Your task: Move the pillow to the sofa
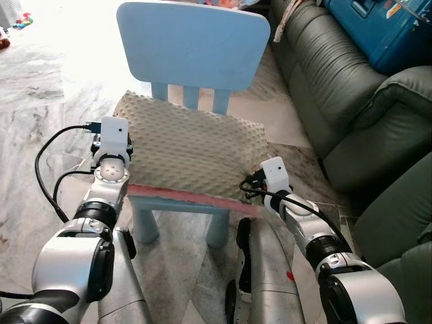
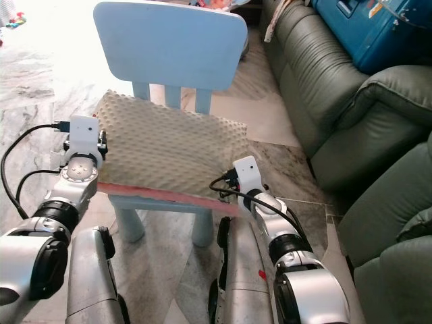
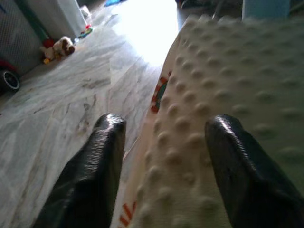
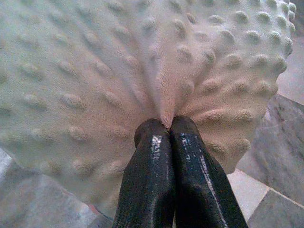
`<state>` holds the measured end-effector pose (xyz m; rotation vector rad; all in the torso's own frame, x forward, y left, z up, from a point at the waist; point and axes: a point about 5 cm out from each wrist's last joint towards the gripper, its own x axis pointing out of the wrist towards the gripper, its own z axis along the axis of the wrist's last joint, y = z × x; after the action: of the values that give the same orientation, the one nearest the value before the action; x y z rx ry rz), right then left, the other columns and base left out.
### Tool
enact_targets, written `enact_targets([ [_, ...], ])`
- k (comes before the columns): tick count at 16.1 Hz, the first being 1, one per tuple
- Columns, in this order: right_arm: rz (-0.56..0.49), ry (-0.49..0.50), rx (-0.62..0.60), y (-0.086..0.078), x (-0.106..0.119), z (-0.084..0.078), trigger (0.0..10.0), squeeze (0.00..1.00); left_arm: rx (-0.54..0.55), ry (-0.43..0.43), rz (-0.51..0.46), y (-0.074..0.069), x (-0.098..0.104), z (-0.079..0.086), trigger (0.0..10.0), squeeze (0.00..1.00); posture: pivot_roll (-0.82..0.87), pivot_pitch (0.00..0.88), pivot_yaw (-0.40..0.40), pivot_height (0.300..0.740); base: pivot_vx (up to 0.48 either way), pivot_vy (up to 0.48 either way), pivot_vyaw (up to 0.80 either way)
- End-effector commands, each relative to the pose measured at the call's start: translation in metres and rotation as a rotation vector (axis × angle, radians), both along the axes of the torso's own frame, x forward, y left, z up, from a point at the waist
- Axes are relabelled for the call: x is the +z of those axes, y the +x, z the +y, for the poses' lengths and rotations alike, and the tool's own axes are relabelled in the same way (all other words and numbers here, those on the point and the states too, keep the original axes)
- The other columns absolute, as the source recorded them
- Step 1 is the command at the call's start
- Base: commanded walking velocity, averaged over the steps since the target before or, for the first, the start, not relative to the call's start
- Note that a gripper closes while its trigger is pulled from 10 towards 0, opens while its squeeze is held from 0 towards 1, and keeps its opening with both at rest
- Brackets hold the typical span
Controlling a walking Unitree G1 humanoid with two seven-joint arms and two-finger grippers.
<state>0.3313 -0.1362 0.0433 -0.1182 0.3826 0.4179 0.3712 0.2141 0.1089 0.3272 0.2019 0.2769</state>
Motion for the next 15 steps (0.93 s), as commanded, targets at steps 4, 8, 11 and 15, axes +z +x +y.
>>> enact_targets([
  [4, 0.030, -0.036, -0.015, -0.008, -0.008, -0.014, 0.0, 0.00, -0.021, 0.093, -0.016, 0.007, 0.018, 0.010, 10.0, 1.00, -0.06, 0.076, -0.123, 0.450, 0.000, 0.000, 0.00],
  [8, 0.046, -0.027, 0.006, -0.015, -0.014, -0.011, 0.0, 0.00, -0.084, 0.092, 0.074, 0.008, 0.009, 0.001, 10.0, 1.00, -0.07, 0.095, -0.120, 0.450, 0.000, 0.000, 0.00],
  [11, 0.051, 0.004, 0.055, -0.018, -0.010, -0.008, 0.0, 0.00, -0.105, 0.127, 0.121, 0.004, -0.002, -0.007, 10.0, 1.00, -0.08, 0.117, -0.119, 0.450, 0.000, 0.000, 0.00],
  [15, 0.021, -0.051, 0.096, -0.045, 0.001, -0.032, 0.0, 0.00, -0.168, 0.173, 0.236, -0.005, -0.024, -0.014, 10.0, 0.65, -0.11, 0.155, -0.120, 0.450, 0.000, 0.000, 0.00],
])
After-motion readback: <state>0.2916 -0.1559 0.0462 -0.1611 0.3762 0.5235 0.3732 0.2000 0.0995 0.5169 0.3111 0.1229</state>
